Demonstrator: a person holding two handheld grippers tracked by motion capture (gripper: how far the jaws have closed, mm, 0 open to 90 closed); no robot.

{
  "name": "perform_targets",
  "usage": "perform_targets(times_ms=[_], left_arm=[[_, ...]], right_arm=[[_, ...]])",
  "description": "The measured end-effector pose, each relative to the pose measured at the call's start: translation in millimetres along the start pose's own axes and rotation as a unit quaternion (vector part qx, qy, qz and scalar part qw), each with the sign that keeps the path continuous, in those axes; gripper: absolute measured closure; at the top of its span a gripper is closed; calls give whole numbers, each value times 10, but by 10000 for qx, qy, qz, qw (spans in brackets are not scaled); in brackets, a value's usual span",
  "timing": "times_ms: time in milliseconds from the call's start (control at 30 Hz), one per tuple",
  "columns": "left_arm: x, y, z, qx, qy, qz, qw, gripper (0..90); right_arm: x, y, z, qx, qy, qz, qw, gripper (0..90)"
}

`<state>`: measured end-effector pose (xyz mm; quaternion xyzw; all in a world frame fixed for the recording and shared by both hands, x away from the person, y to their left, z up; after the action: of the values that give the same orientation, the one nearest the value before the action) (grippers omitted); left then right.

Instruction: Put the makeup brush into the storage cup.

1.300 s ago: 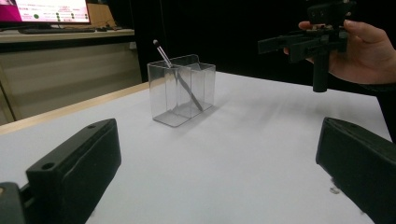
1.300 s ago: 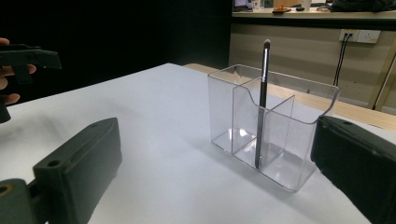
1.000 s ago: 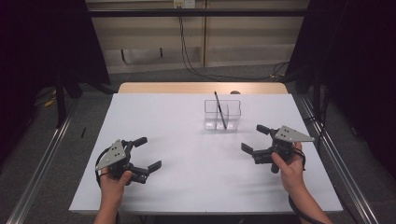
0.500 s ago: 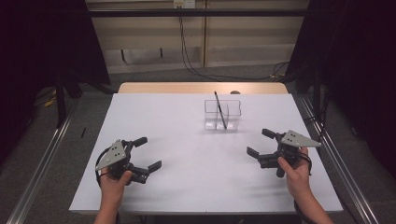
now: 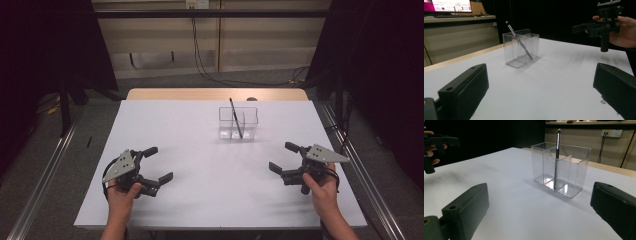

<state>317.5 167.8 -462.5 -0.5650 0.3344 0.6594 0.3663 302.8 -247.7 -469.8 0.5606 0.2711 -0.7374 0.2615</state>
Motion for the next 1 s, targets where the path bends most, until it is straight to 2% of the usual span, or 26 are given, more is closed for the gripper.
perform_targets(times_ms=[200, 1000], left_arm=[[0, 8, -4, 11, 10, 48, 10000, 0], [7, 3, -10, 13, -31, -3, 10000, 0]], right_arm=[[38, -6, 52, 15, -25, 19, 10000, 14], [150, 40, 346, 135, -155, 58, 9998, 14]])
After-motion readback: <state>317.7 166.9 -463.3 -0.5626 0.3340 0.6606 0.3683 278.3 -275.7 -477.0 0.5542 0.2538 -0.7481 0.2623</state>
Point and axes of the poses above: each handheld gripper's, and its own axes: z roughly backward along the jaws, x roughly out of its underside, y roughly to its right, the point moved 6 cm from there along -z, roughly forward along the jaws, and after that the axes turned 2 degrees about -x, right-handed, at the moved point
